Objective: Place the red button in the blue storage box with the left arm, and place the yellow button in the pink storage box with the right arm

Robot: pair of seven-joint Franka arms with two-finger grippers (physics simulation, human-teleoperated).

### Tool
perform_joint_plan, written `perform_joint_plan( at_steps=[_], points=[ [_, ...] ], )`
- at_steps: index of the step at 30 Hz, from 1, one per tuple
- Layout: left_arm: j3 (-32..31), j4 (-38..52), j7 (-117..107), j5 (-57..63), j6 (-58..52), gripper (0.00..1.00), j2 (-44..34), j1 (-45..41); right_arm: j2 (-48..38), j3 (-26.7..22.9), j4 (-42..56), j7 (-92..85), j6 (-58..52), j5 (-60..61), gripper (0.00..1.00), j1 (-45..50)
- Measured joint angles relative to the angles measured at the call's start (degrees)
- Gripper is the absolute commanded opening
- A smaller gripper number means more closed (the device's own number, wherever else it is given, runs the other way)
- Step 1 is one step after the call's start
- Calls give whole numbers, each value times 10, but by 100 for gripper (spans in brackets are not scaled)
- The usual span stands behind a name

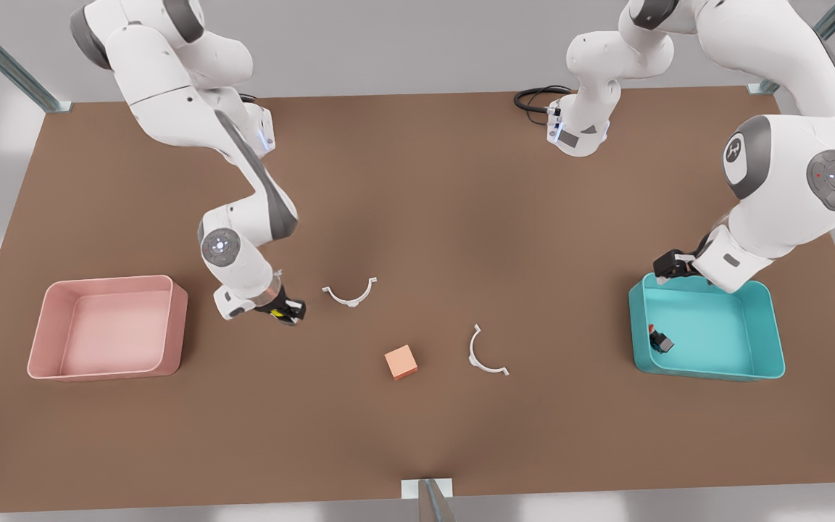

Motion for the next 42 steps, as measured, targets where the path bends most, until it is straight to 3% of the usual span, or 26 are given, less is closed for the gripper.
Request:
perform_joint_plan(
  at_steps=[10, 18, 19, 20, 21, 26, 30, 37, 38, 40, 42],
  points=[
    [0, 0, -30, 0, 3, 100, 1, -6, -19, 1, 58, -120, -119, 1, 34, -192],
    [0, 0, -44, 0, 3, 100, 1, -7, -16, -1, 70, -239, -206, -2, 36, -285],
    [0, 0, -46, 0, 3, 100, 1, -7, -15, -1, 70, -252, -213, -5, 49, -289],
    [0, 0, -47, 0, 3, 100, 2, -7, -14, -1, 70, -263, -220, -11, 80, -292],
    [0, 0, -48, 0, 3, 100, 3, -7, -13, -2, 72, -273, -226, -16, 100, -294],
    [0, 0, -53, 0, 3, 100, 4, -7, -9, -1, 85, -318, -245, -29, 100, -300],
    [0, 0, -57, 0, 4, 100, 4, -7, -8, 6, 138, -346, -275, -31, 100, -274],
    [0, 0, -61, 0, 3, 100, 4, -9, -12, 13, 259, -354, -327, -56, 100, -102],
    [0, 0, -62, 0, 3, 100, 4, -11, -15, -4, 281, -354, -337, -57, 100, -71],
    [0, 0, -63, 1, 3, 100, 3, -13, -34, -89, 309, -355, -361, -55, 100, 18],
    [0, 0, -64, 1, 3, 100, 3, -15, -71, -144, 309, -356, -395, -49, 100, 64]
  ],
)
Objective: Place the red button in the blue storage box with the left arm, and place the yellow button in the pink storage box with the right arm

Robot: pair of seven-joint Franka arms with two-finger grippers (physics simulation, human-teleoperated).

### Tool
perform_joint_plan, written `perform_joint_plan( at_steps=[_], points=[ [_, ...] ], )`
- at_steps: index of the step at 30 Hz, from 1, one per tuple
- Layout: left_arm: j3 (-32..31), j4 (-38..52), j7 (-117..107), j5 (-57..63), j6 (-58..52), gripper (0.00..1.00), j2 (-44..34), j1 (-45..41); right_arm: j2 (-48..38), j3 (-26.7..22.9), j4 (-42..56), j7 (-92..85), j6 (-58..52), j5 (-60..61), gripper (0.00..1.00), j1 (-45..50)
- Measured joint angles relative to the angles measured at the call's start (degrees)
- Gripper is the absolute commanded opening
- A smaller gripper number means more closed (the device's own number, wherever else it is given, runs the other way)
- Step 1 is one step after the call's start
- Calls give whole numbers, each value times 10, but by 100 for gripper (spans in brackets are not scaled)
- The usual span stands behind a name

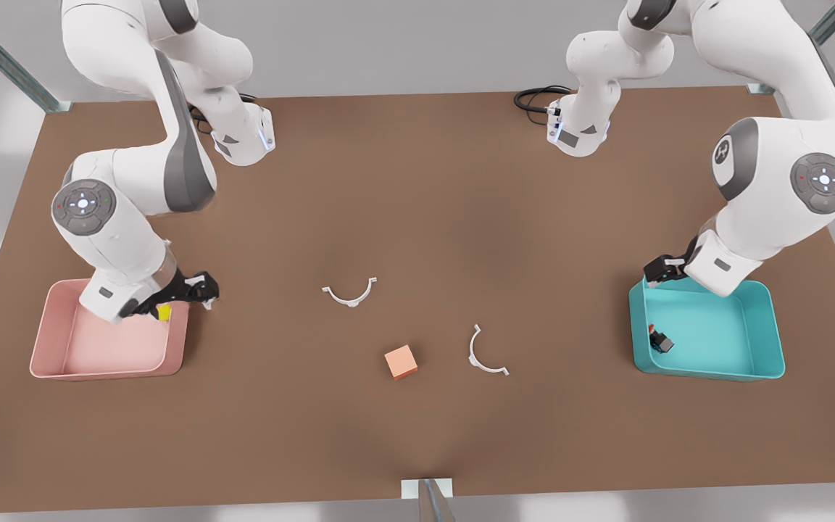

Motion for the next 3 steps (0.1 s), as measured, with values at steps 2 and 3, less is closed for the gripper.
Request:
perform_joint_plan(
  at_steps=[2, 3],
  points=[
    [0, 0, -1, 0, 0, 100, 0, 0, -45, -24, -16, 0, -37, 5, 100, 13],
    [0, 0, -1, 0, 0, 100, 0, 0, -56, -29, -19, 0, -52, 12, 100, 12]
  ],
)
